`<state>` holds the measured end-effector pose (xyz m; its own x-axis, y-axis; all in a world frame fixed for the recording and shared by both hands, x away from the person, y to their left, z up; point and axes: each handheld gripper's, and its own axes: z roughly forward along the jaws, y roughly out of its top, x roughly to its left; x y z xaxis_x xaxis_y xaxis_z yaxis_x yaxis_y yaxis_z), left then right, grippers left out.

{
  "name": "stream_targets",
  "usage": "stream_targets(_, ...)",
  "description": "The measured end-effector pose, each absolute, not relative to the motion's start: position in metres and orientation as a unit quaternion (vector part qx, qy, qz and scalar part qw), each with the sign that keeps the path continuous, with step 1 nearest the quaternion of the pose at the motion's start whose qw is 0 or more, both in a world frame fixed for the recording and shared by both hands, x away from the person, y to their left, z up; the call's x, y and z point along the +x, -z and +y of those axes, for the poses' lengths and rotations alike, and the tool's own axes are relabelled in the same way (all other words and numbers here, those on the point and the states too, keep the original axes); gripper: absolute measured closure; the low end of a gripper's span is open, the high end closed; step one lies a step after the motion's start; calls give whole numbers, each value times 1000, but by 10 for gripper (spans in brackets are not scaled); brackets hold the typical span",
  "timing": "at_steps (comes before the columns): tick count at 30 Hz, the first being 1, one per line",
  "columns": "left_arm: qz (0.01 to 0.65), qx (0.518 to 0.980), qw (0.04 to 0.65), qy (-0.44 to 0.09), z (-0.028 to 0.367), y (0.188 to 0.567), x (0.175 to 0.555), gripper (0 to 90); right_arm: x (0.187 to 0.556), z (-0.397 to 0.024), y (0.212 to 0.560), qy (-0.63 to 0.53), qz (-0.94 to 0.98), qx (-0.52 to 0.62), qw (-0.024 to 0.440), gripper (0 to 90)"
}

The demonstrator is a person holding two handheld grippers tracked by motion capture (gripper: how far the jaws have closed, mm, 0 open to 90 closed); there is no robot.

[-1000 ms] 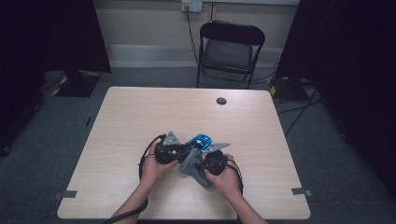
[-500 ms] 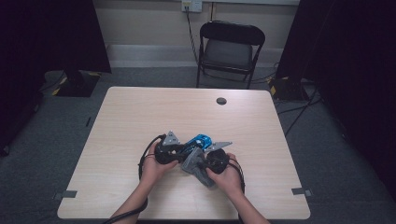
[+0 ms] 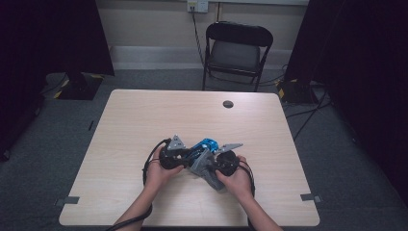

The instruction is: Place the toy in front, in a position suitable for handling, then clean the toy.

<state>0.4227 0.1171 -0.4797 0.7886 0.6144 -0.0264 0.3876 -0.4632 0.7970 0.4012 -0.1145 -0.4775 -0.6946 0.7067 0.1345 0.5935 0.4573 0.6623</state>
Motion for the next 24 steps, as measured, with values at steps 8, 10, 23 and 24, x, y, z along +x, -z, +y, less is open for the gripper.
stream_targets(8,297,843,428,-134,117,480,423,594,408,-121,477,-350,845,395,80,797)
stream_targets(10,296,843,428,-133,117,480,423,594,410,-122,477,-350,845,397,81,797)
stream_targets(23,297,843,429,-134,117,480,423,593,428,-139,476,-343,833,425,90,797)
stream_targets(24,297,841,431,-135,117,481,423,593,429,-140,476,-343,833,425,91,797)
